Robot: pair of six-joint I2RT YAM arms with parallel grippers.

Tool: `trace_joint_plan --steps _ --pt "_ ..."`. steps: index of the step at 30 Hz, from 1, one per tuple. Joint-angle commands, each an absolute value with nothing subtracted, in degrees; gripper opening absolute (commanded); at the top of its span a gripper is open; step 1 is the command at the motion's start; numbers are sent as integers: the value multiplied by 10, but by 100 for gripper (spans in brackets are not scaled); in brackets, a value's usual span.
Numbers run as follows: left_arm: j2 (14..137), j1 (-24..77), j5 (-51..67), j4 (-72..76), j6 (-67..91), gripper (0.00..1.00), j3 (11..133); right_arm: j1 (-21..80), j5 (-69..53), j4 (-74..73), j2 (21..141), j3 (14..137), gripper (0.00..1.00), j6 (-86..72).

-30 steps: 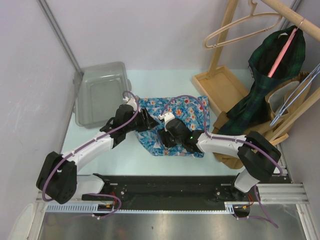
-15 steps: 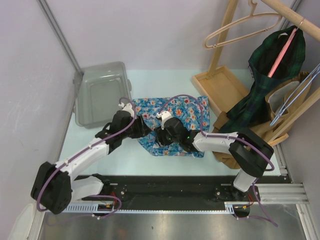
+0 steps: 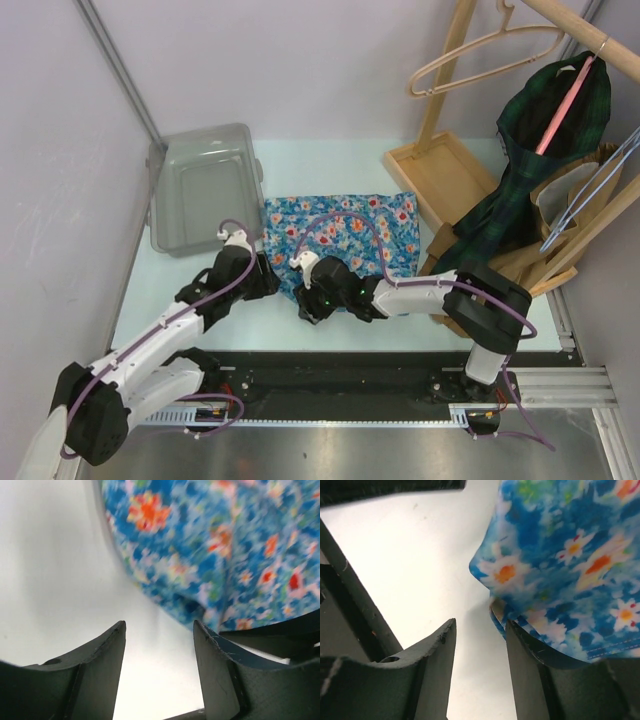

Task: Place the skirt on the hanger
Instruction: Flatten the skirt

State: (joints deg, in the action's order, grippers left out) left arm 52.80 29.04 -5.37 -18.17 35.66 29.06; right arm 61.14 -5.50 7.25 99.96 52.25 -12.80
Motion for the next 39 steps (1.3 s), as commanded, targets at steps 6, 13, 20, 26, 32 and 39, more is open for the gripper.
trace_joint_plan --steps 6,13,20,26,32,39 --pt "512 293 -5 -164 383 60 221 573 -58 52 956 541 46 -119" --pt "501 293 -51 -213 398 60 256 565 -193 29 969 561 42 -130" --pt "487 293 -73 -254 400 61 292 596 -168 23 989 562 43 -128" --pt "460 294 -70 -268 399 62 292 579 -78 87 1030 591 39 -149" --pt "441 294 -39 -241 367 62 283 540 16 134 1041 605 36 -178" --pt "463 293 14 -179 328 63 276 513 47 113 1055 620 35 -164"
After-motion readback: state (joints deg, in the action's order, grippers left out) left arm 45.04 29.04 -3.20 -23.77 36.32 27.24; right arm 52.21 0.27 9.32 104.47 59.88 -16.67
